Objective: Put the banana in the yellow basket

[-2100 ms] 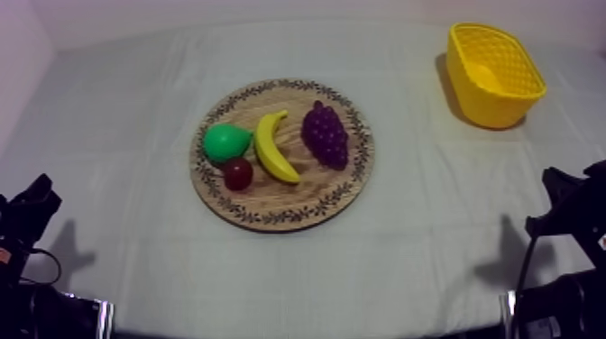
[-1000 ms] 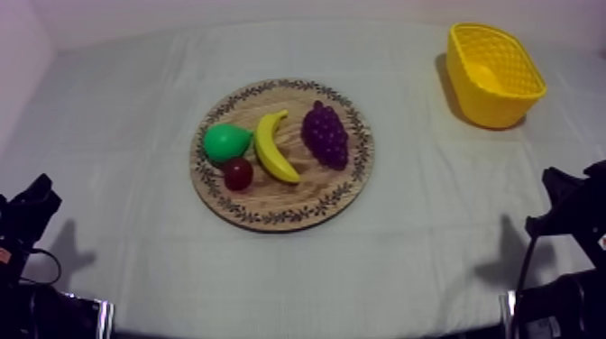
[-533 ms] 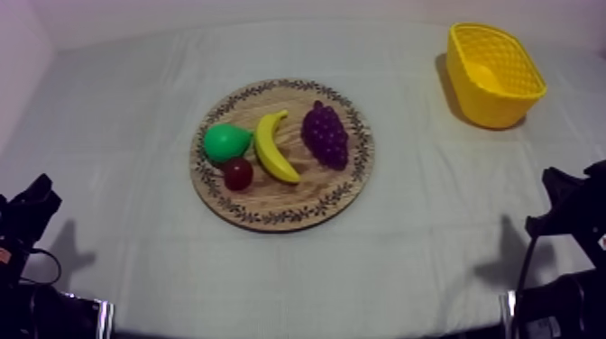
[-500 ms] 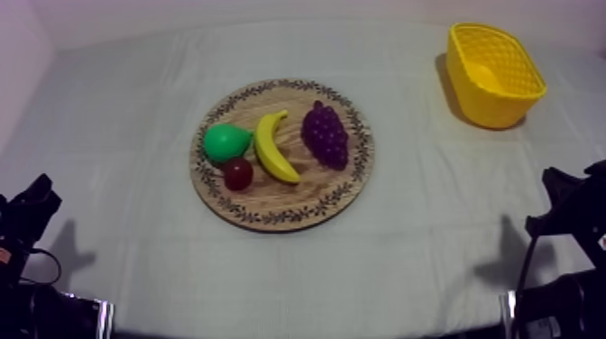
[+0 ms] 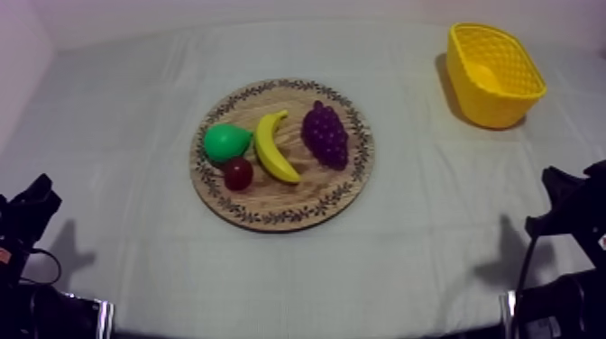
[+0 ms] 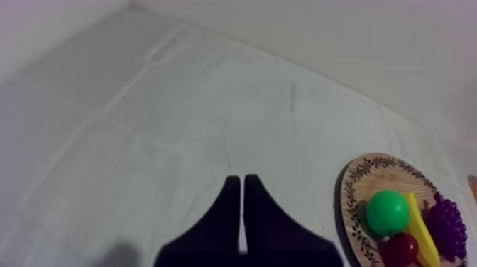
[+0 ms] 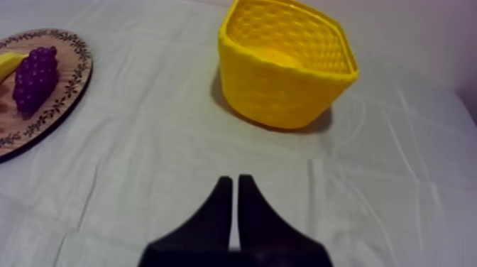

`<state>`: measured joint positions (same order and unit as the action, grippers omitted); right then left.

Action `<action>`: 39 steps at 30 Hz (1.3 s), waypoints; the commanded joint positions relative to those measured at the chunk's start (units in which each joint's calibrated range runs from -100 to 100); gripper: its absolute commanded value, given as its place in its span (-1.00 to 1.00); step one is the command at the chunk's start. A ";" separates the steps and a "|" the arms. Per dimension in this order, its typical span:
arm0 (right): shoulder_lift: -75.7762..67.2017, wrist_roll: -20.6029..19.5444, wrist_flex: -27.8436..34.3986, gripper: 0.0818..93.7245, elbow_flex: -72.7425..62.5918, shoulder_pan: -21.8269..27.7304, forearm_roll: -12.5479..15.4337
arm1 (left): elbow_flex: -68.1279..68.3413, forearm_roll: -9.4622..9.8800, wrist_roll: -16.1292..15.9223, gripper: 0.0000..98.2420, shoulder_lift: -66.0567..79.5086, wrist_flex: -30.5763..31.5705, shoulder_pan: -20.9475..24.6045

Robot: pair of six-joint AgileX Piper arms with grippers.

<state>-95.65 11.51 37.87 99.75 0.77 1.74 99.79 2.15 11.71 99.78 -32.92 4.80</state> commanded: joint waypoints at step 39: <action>53.55 -26.08 20.11 -1.00 -57.50 -35.19 -18.94 | -0.01 0.03 -0.01 -1.00 0.05 0.01 0.01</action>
<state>-44.91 -14.47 55.57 46.68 -32.99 -17.29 99.79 2.15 11.71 99.78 -32.92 4.80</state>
